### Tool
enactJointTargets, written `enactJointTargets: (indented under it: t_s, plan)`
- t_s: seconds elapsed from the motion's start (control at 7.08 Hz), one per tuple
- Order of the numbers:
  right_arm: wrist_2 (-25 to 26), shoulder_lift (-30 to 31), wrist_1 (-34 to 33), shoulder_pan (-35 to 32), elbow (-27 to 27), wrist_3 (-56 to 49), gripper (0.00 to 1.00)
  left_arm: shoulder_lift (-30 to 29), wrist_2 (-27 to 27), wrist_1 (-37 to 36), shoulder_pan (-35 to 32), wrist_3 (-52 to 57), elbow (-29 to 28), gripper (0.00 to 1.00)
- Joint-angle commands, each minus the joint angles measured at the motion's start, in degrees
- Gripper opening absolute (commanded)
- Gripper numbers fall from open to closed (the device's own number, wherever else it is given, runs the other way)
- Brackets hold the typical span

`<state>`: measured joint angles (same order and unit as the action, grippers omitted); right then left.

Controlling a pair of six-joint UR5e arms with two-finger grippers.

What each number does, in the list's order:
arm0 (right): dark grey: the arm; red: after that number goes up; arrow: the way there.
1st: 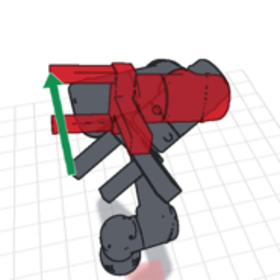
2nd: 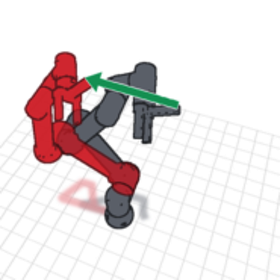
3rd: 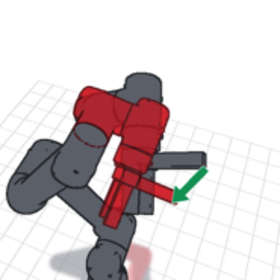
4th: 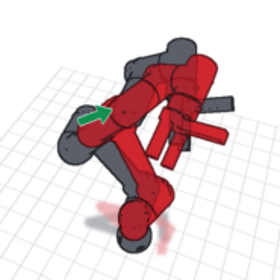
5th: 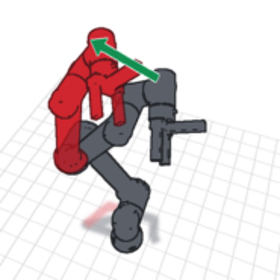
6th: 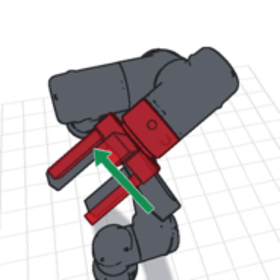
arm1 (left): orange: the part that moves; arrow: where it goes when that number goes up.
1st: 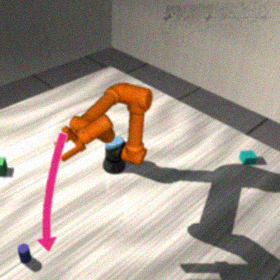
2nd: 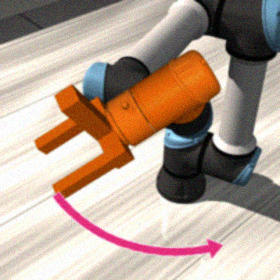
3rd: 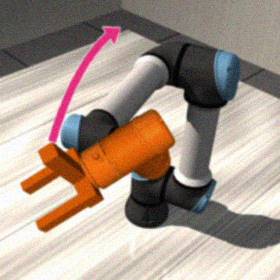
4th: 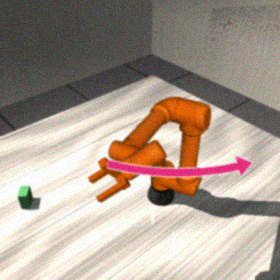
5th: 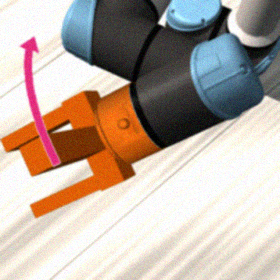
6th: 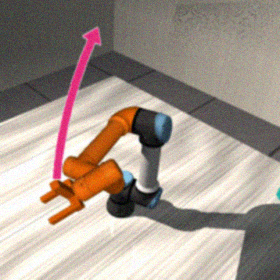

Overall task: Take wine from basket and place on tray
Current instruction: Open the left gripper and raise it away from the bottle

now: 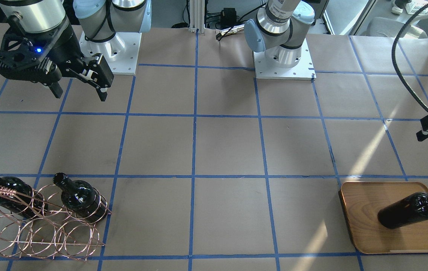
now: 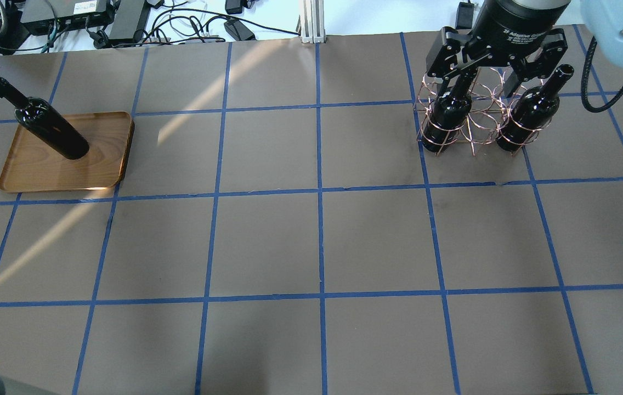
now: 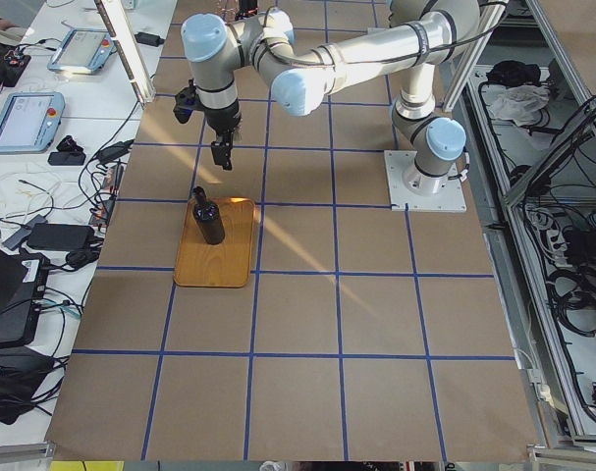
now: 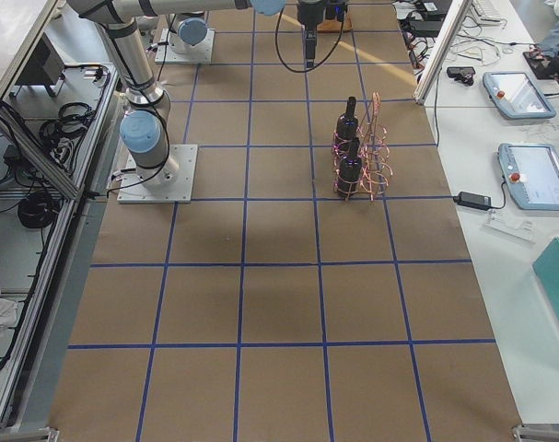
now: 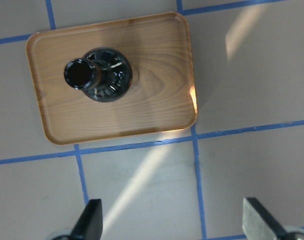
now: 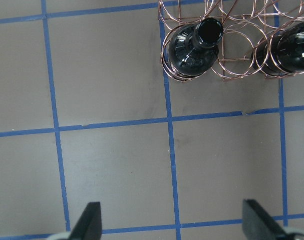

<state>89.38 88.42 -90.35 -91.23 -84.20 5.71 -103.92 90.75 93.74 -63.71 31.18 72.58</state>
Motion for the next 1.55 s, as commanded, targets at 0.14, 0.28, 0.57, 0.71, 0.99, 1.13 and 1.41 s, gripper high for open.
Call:
enactJointTargets:
  t_s: [0.14, 0.28, 0.57, 0.71, 0.99, 1.13, 1.41]
  plan:
    - [0.0, 0.0, 0.0, 0.0, 0.0, 0.0, 1.0, 7.8, -1.3, -0.7, -12.4, -12.1, 6.1, 1.0]
    - [0.0, 0.0, 0.0, 0.0, 0.0, 0.0, 1.0, 10.0, -1.3, -0.8, -16.6, -17.1, 7.8, 1.0]
    - [0.0, 0.0, 0.0, 0.0, 0.0, 0.0, 1.0, 12.6, -1.3, -0.8, -22.0, -25.9, 10.3, 1.0]
    - [0.0, 0.0, 0.0, 0.0, 0.0, 0.0, 1.0, 12.4, -1.3, -1.0, -23.7, -30.1, 10.5, 1.0]
    - [0.0, 0.0, 0.0, 0.0, 0.0, 0.0, 1.0, 13.1, -0.7, -1.7, -26.9, -28.8, 10.6, 1.0]
    - [0.0, 0.0, 0.0, 0.0, 0.0, 0.0, 1.0, 13.4, -0.6, -2.1, -26.9, -25.9, 10.6, 1.0]
    - [0.0, 0.0, 0.0, 0.0, 0.0, 0.0, 1.0, 13.7, -0.3, -2.0, -26.6, -25.1, 10.6, 1.0]
